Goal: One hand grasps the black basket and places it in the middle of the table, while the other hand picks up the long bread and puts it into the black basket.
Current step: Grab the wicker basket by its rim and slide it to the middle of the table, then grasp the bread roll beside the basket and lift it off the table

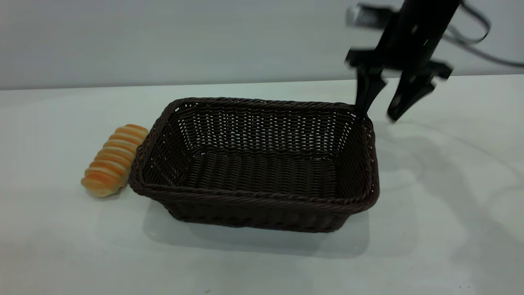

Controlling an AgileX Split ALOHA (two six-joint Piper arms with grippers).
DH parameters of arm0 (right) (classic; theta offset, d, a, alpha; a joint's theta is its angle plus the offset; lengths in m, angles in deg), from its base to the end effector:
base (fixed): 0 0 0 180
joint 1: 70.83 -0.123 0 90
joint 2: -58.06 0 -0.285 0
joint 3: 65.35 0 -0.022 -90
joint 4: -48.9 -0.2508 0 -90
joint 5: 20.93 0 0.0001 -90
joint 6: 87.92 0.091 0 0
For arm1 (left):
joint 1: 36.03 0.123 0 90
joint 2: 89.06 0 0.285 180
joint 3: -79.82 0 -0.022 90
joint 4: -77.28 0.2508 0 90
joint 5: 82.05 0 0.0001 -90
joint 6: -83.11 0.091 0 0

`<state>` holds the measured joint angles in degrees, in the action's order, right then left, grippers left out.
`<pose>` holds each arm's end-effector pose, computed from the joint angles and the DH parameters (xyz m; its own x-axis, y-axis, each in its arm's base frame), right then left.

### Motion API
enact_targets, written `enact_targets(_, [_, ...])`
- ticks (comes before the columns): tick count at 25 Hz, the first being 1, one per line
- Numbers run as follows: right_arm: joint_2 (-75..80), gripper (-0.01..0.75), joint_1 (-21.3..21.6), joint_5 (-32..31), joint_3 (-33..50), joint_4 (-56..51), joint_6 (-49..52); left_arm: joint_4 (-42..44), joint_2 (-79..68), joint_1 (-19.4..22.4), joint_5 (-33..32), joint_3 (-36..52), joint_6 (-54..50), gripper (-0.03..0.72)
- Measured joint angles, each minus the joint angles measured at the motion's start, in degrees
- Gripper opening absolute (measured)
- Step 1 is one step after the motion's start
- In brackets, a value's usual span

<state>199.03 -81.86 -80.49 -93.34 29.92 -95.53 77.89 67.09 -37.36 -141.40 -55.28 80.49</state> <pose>0.4606 0.1158 0.1385 -0.9780 -0.1518 -0.1432 -0.1875 0.9406 0.2830 0.0367 0.0000 0.2934 -0.6170 -0.0260 -0.7865 -0.0089 0.9996 -0.0261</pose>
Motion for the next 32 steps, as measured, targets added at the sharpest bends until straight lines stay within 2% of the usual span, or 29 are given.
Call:
enact_targets(5, [-3.38,0.552,2.68,-8.26,-4.19,1.20,-0.37,0.00,-0.98,0.00,-1.46,0.00,-2.10,0.431])
enact_targets(13, [-12.84,0.552,1.33,-9.93,-1.46,10.53,-0.05,0.00,-10.75,0.00,-1.60,0.00,-1.42,0.431])
enact_targets(18, [-24.31,0.536,-1.71,-10.28,6.61,12.80,0.57,-0.06,-20.00,0.00,1.34,0.00,0.67,0.431])
enact_targets(25, [-41.88,0.503,-6.62,-10.68,22.43,13.01,1.46,-1.38,-35.46,0.00,9.44,-1.28,2.62,0.431])
enact_targets(32, [-58.88,0.498,-7.35,-10.98,35.32,12.87,1.69,-1.46,-50.40,0.00,17.54,-6.92,4.67,0.431])
